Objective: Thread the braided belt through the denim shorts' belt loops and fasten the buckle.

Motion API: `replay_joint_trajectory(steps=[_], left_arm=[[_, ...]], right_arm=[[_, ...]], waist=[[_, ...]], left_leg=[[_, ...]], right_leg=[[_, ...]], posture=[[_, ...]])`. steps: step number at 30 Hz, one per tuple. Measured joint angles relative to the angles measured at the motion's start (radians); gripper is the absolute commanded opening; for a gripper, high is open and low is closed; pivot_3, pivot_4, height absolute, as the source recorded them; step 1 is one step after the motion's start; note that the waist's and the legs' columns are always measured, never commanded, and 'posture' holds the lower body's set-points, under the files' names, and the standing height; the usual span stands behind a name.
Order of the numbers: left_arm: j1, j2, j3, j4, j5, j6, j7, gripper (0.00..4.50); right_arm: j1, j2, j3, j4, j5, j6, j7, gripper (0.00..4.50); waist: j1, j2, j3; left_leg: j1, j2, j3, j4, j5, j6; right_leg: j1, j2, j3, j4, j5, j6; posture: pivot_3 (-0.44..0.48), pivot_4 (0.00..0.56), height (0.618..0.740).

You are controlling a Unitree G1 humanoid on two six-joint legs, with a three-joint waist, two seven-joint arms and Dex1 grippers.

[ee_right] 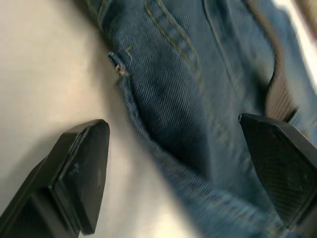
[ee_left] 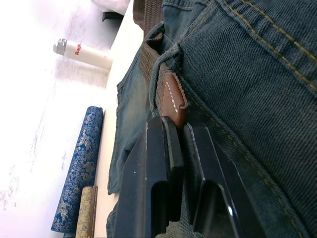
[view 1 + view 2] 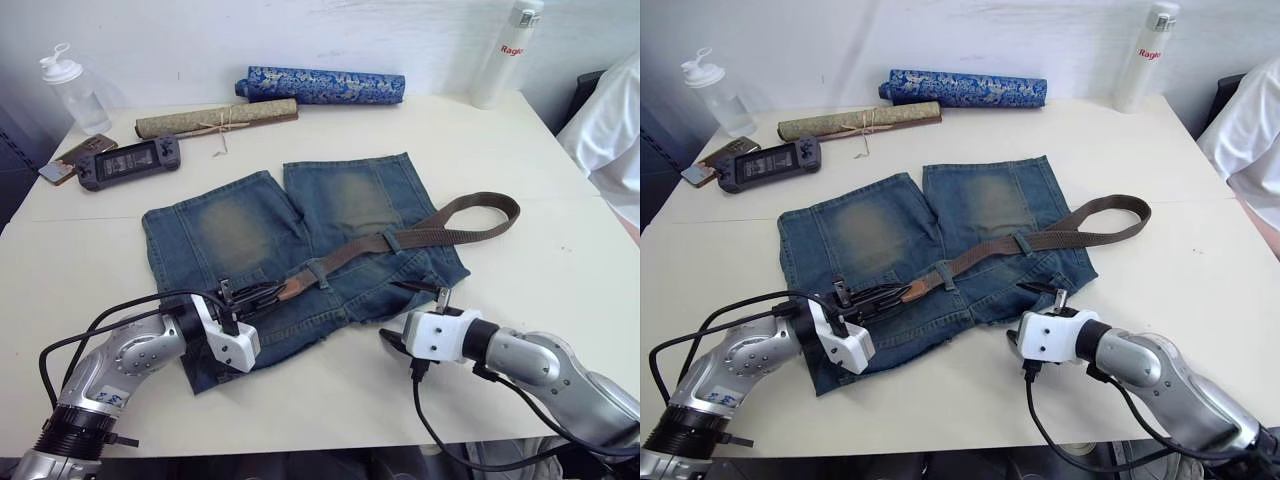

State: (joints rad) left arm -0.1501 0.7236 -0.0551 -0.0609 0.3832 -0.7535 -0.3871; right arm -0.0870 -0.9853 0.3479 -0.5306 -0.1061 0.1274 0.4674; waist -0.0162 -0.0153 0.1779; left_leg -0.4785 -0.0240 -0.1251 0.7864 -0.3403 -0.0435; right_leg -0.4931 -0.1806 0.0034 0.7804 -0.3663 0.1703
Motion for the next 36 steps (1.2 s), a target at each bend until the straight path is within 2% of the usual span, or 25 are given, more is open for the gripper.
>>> replay_joint_trajectory(steps=[4, 10, 11, 18, 26, 32, 36], left_arm=[[0.0, -0.002, -0.001, -0.001, -0.001, 0.002, -0.002, 0.0], [0.0, -0.003, -0.004, -0.006, -0.029, 0.003, -0.022, 0.0], [0.0, -0.003, -0.005, -0.006, -0.031, 0.003, -0.023, 0.0], [-0.009, -0.003, -0.005, -0.03, -0.04, 0.019, -0.046, 0.0], [-0.024, -0.002, -0.004, -0.092, -0.043, 0.039, -0.065, 0.0], [-0.025, -0.002, -0.004, -0.114, -0.043, 0.044, -0.068, 0.0], [-0.026, -0.003, -0.005, -0.12, -0.043, 0.044, -0.075, 0.0]], right_arm=[[-0.006, 0.057, 0.0, 0.039, -0.07, -0.017, 0.004, 3.18], [-0.001, 0.1, -0.002, 0.072, -0.099, 0.004, 0.053, 0.26], [-0.001, 0.103, -0.004, 0.076, -0.1, 0.006, 0.056, 0.11], [0.006, 0.121, -0.077, 0.112, -0.098, 0.008, 0.083, 0.11], [-0.059, 0.044, -0.235, 0.351, -0.093, -0.035, 0.121, 0.11], [-0.127, 0.035, -0.243, 0.485, -0.094, -0.086, 0.149, 0.11], [-0.146, 0.038, -0.244, 0.501, -0.089, -0.083, 0.172, 0.11]], waist=[[0.003, -0.001, -0.001], [0.016, -0.001, -0.001], [0.017, -0.001, -0.001], [0.02, -0.001, -0.001], [0.042, -0.001, 0.0], [0.041, -0.001, 0.0], [0.04, -0.001, 0.0]], left_leg=[[0.002, 0.0, 0.0, 0.001, 0.0, 0.0], [0.001, 0.0, 0.0, 0.002, 0.0, -0.001], [0.001, 0.0, 0.0, 0.002, -0.001, -0.001], [0.001, -0.001, 0.0, 0.002, -0.001, -0.001], [-0.002, -0.003, 0.0, 0.003, -0.001, -0.001], [-0.002, -0.003, 0.0, 0.003, -0.001, -0.001], [-0.002, -0.003, 0.0, 0.003, -0.001, -0.001]], right_leg=[[0.003, 0.0, 0.0, 0.0, 0.0, 0.0], [0.003, 0.0, 0.0, 0.0, 0.0, 0.0], [0.003, 0.0, 0.0, 0.0, 0.0, 0.0], [0.003, 0.0, 0.0, 0.0, 0.0, 0.001], [0.003, -0.002, 0.001, -0.002, 0.001, 0.002], [0.003, -0.002, 0.001, -0.003, 0.001, 0.003], [0.003, -0.002, 0.001, -0.003, 0.002, 0.003]], posture=[[0.0, 0.15, 0.645], [0.0, 0.15, 0.645], [0.0, 0.15, 0.645], [0.0, 0.15, 0.645], [0.0, 0.15, 0.645], [0.0, 0.15, 0.645], [0.0, 0.15, 0.645]])
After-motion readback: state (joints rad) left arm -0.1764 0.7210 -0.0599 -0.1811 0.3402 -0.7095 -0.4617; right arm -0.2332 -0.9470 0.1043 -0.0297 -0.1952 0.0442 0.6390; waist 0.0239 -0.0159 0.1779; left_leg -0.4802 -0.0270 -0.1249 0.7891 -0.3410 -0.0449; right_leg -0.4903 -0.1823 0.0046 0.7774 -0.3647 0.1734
